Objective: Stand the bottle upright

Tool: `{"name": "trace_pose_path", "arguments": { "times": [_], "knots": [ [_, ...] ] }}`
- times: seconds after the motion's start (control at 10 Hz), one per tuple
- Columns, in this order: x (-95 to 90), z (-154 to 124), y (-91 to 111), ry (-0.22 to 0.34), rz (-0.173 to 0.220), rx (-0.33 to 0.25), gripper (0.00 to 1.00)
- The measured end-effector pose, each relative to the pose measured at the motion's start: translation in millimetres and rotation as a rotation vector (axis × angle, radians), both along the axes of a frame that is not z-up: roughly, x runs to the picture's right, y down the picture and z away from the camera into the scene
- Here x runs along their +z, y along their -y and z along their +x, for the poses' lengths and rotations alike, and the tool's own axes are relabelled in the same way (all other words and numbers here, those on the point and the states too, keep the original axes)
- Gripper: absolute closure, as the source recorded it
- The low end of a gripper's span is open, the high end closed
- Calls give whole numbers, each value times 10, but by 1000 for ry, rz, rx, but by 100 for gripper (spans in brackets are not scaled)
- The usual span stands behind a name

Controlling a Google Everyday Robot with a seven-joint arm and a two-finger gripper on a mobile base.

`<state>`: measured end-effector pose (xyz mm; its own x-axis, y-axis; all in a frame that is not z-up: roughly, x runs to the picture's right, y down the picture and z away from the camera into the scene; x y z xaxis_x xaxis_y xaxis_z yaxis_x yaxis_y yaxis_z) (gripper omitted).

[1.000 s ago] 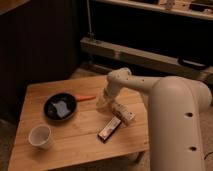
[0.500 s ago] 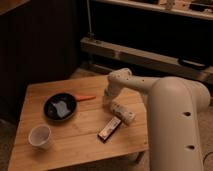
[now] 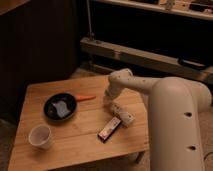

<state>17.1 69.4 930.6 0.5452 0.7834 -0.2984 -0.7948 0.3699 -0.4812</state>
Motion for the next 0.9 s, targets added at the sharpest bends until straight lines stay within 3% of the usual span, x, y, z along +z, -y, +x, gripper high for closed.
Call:
{"name": "trace_pose_path", "arguments": {
  "times": [0.3,0.5,0.9],
  "knots": [
    [-311,28,268,16,68,12,71],
    [-610,45,572,45,153,23,71],
    [-744,70,740,79,226,45,71]
  ]
}}
